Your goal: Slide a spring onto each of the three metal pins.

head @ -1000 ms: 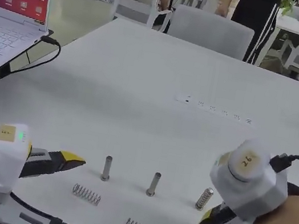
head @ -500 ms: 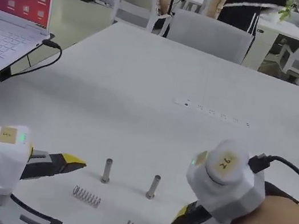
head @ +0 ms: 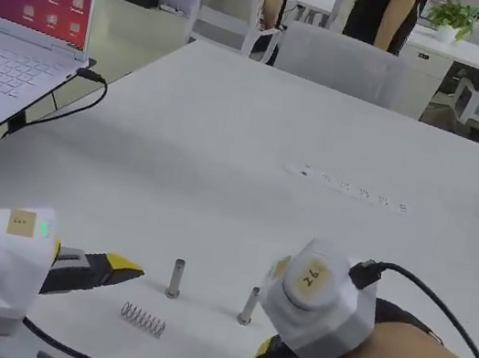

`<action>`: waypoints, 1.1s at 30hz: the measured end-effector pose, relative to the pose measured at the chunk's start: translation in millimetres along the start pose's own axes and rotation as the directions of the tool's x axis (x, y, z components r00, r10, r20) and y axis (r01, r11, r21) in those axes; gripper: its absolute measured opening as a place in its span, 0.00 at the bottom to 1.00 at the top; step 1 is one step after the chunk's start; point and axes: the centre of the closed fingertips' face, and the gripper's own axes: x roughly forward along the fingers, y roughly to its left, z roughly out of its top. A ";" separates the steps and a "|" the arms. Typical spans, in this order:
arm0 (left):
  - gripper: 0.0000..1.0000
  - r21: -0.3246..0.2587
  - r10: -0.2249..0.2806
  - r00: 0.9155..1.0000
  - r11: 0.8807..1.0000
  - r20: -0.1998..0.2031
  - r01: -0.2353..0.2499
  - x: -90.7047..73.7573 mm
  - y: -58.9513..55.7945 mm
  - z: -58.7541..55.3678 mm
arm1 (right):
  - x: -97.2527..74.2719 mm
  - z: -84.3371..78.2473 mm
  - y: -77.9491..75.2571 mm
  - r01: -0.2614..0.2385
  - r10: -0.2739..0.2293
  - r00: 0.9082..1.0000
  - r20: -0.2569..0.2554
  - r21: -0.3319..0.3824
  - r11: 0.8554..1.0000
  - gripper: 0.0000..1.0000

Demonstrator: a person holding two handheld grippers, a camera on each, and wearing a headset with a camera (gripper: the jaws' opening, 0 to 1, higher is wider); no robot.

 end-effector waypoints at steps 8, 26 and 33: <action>0.82 -0.002 -0.003 1.000 1.000 -0.001 0.003 0.4 0.8 -1.2 | 5.1 -2.1 -2.2 0.019 -0.020 0.999 -0.026 -0.024 1.000 0.18; 0.78 0.000 -0.024 1.000 1.000 -0.004 0.024 2.8 -1.6 -2.6 | 3.9 -3.6 -8.5 0.064 -0.067 0.997 -0.039 -0.073 0.995 0.08; 0.74 0.007 -0.033 0.999 0.999 -0.001 0.033 3.9 -3.4 -0.7 | -11.8 4.0 -1.9 0.043 -0.043 0.999 -0.007 -0.069 0.997 0.08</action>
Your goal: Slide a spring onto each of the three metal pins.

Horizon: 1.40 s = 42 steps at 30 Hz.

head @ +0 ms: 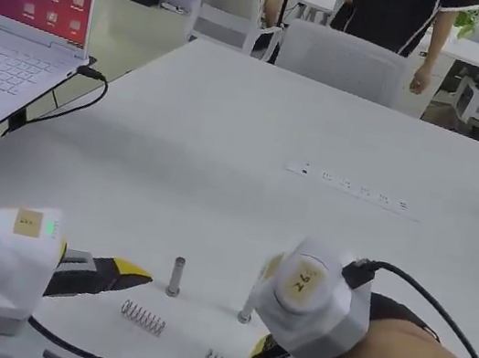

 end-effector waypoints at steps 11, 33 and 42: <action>0.53 0.028 -0.048 0.999 0.998 0.004 0.048 4.4 -12.4 5.9 | -18.6 21.4 19.0 -0.051 0.056 0.996 0.072 -0.065 0.997 0.08; 0.16 0.064 -0.149 0.988 0.987 0.025 0.147 10.2 -32.5 15.1 | -31.5 43.3 33.8 -0.068 0.089 0.992 0.092 -0.212 0.975 0.08; 0.06 0.073 -0.173 0.985 0.983 0.023 0.171 9.7 -35.0 14.3 | -31.3 47.0 37.3 -0.071 0.097 0.991 0.092 -0.251 0.965 0.08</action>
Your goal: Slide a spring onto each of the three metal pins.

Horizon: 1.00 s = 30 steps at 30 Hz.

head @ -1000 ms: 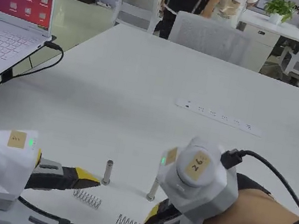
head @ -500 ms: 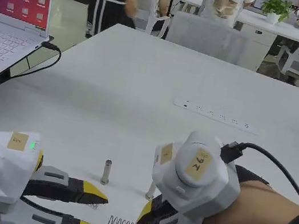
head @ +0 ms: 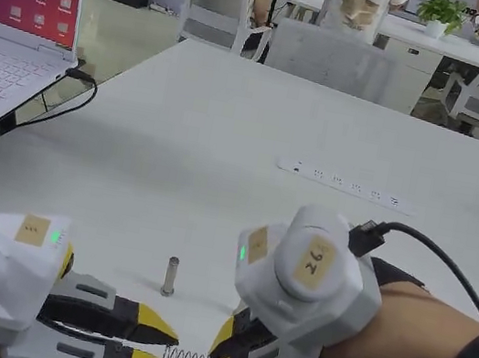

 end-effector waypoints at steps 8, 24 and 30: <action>0.03 -0.004 -0.005 1.000 1.000 -0.006 0.005 -0.9 -0.6 -1.2 | 0.2 1.3 1.5 -0.004 0.004 1.000 0.002 -0.012 1.000 0.08; 0.02 -0.030 -0.026 1.000 0.999 -0.008 0.026 -2.0 -2.9 3.0 | -2.7 1.2 1.7 -0.007 0.007 1.000 0.016 0.013 1.000 0.09; 0.02 -0.033 -0.028 1.000 0.999 0.007 0.028 -2.6 -3.8 7.1 | 0.3 -1.8 2.2 -0.013 0.012 1.000 0.016 0.028 1.000 0.11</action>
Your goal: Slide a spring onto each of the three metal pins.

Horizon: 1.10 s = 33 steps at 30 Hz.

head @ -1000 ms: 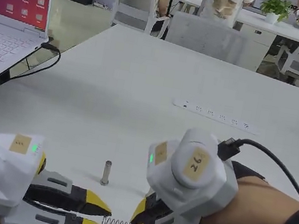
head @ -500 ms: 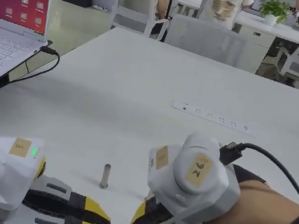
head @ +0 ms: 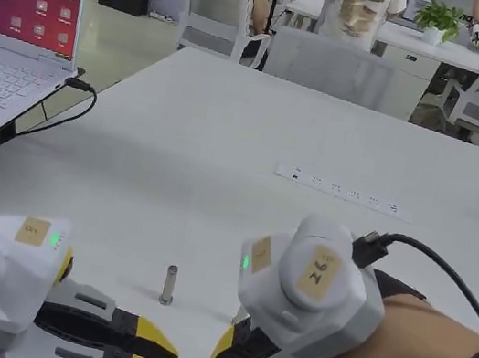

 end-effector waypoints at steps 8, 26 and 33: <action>0.02 0.002 -0.001 1.000 1.000 0.015 0.001 0.6 -3.0 6.3 | 3.9 -2.3 0.6 -0.003 0.003 1.000 0.003 0.006 1.000 0.09; 0.02 0.014 0.018 0.999 1.000 -0.026 -0.018 2.6 0.3 -3.2 | -14.6 26.9 -1.7 0.003 -0.011 0.994 0.111 0.072 0.997 0.08; 0.02 0.015 0.010 0.999 1.000 -0.031 -0.009 2.4 -1.2 -5.1 | -16.1 36.7 1.0 0.006 -0.012 0.993 0.117 0.050 0.999 0.08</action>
